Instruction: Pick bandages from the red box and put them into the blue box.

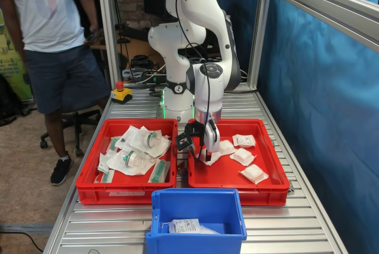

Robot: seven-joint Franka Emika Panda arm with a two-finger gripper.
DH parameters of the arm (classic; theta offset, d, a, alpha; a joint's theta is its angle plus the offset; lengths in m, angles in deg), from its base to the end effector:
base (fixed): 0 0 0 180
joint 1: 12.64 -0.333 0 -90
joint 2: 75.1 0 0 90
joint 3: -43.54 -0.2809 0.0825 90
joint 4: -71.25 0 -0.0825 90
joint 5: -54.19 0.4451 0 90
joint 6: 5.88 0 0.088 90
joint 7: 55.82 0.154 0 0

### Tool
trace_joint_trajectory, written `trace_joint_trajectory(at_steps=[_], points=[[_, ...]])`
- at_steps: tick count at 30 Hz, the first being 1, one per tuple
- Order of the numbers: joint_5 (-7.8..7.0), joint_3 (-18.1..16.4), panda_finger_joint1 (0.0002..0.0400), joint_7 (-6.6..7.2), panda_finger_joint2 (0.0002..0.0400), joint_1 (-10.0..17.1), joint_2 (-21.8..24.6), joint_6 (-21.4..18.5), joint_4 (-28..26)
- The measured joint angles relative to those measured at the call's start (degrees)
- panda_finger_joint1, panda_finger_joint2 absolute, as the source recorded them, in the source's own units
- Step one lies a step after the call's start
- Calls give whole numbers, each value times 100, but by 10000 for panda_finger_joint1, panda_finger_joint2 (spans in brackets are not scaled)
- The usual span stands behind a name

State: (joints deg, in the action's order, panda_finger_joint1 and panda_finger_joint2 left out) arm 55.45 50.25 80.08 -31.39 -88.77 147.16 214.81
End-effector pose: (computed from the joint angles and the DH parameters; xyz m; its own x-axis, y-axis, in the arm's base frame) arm 0.4628 0.0921 0.0488 -0.5696 -0.8194 0.0643 -0.8193 0.5723 0.0357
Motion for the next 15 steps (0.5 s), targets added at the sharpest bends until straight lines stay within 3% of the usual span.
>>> trace_joint_trajectory(at_steps=[15], points=[[0, 1, 400, 0, 400, -244, 16, 116, 123]])
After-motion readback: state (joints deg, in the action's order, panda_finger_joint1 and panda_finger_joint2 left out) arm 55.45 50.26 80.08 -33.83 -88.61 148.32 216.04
